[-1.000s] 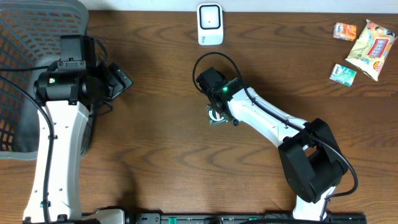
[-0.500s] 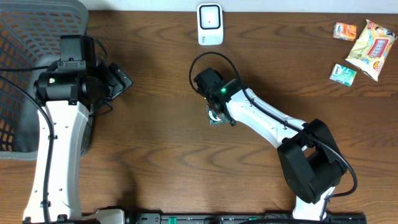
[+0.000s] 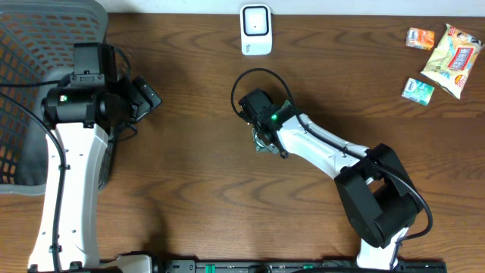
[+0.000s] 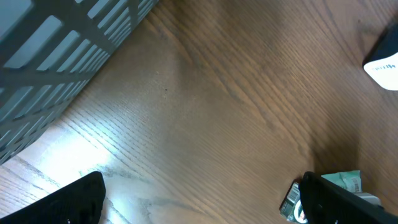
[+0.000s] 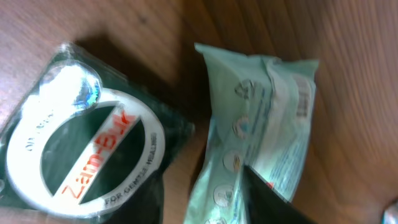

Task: Scan the item barcode

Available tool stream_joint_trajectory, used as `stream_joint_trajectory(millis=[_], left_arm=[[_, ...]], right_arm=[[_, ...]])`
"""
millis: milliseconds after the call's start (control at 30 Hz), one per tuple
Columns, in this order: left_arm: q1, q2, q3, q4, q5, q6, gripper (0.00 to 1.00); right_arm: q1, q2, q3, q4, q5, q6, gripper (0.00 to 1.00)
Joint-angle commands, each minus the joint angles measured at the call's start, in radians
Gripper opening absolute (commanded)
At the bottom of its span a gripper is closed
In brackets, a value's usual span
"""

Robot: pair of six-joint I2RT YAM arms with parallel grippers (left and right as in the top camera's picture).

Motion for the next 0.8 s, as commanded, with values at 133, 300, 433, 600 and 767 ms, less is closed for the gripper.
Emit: stream_joint_trajectory(millis=[133, 300, 433, 600, 767], left_arm=[[0.005, 0.000, -0.001, 0.000, -0.013, -0.001, 0.98], [0.005, 0.001, -0.001, 0.000, -0.013, -0.001, 0.98], [0.005, 0.001, -0.001, 0.000, -0.013, -0.001, 0.98], [0.005, 0.001, -0.001, 0.000, -0.013, -0.001, 0.98], [0.005, 0.001, -0.001, 0.000, -0.013, -0.001, 0.98]], right_arm=[[-0.037, -0.013, -0.120, 0.137, 0.125, 0.012, 0.47], [-0.059, -0.013, -0.130, 0.153, 0.102, 0.012, 0.46], [-0.067, -0.013, -0.132, 0.166, 0.037, 0.011, 0.44], [-0.083, -0.013, -0.149, 0.211, 0.019, 0.008, 0.40], [-0.119, -0.013, -0.192, 0.271, 0.019, 0.008, 0.39]])
